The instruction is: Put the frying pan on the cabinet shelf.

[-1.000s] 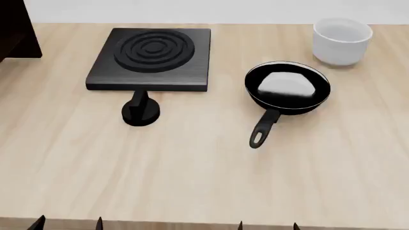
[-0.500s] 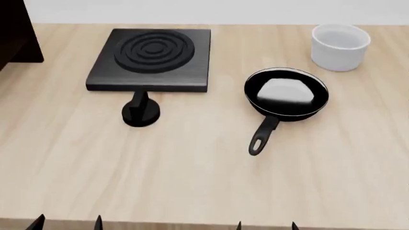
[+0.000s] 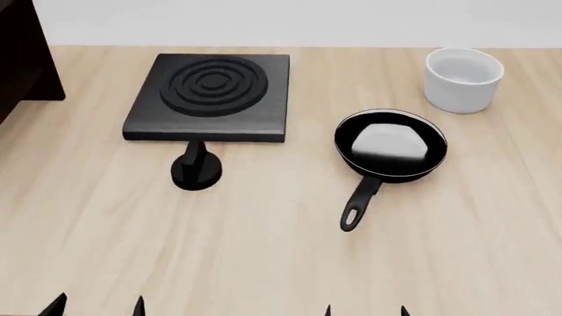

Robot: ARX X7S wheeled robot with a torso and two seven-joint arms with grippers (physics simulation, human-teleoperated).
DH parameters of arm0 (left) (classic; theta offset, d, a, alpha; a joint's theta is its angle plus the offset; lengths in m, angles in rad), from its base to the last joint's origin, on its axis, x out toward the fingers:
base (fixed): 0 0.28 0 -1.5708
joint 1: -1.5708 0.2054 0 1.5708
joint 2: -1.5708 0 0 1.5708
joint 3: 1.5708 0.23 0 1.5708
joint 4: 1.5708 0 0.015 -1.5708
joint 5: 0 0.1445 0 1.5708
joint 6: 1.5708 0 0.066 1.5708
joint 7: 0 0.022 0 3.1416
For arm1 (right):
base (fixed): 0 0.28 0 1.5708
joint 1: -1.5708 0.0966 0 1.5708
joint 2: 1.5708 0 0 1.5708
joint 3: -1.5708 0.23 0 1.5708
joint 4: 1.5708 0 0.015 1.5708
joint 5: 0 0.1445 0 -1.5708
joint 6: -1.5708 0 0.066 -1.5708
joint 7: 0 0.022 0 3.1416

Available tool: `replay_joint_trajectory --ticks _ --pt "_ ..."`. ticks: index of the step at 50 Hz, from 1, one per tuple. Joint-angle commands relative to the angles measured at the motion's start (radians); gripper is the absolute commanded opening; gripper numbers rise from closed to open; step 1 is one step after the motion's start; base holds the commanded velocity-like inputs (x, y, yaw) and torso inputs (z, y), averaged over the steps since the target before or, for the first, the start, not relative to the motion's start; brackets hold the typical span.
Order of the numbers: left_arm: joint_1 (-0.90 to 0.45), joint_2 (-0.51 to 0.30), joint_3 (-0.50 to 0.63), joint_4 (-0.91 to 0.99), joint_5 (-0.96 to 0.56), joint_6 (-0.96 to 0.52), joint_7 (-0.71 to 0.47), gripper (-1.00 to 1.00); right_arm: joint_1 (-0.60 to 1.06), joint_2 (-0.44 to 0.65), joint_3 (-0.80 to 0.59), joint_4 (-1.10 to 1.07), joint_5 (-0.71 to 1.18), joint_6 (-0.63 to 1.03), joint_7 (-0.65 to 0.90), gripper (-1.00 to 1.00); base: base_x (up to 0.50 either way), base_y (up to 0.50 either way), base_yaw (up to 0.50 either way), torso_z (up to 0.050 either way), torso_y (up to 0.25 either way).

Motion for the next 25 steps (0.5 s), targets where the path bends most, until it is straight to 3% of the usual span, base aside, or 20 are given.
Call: replay_joint_trajectory --ticks 1,18,25 --pt "0.002 -0.014 0.018 0.006 -0.017 0.0 -0.011 1.0 -0.003 0.014 -0.017 -0.008 0.011 0.008 0.017 1.0 0.0 0.0 0.0 0.05 0.0" --pt "-0.001 -0.025 0.026 0.003 -0.048 -0.005 -0.034 1.0 0.014 0.029 -0.035 0.05 0.029 -0.034 0.031 1.0 0.0 0.0 0.0 0.049 0.0" --pt "-0.003 -0.017 -0.001 0.01 -0.092 -0.001 -0.061 1.0 0.016 0.033 -0.039 0.057 0.036 -0.04 0.04 1.0 0.0 0.0 0.0 0.002 0.0"
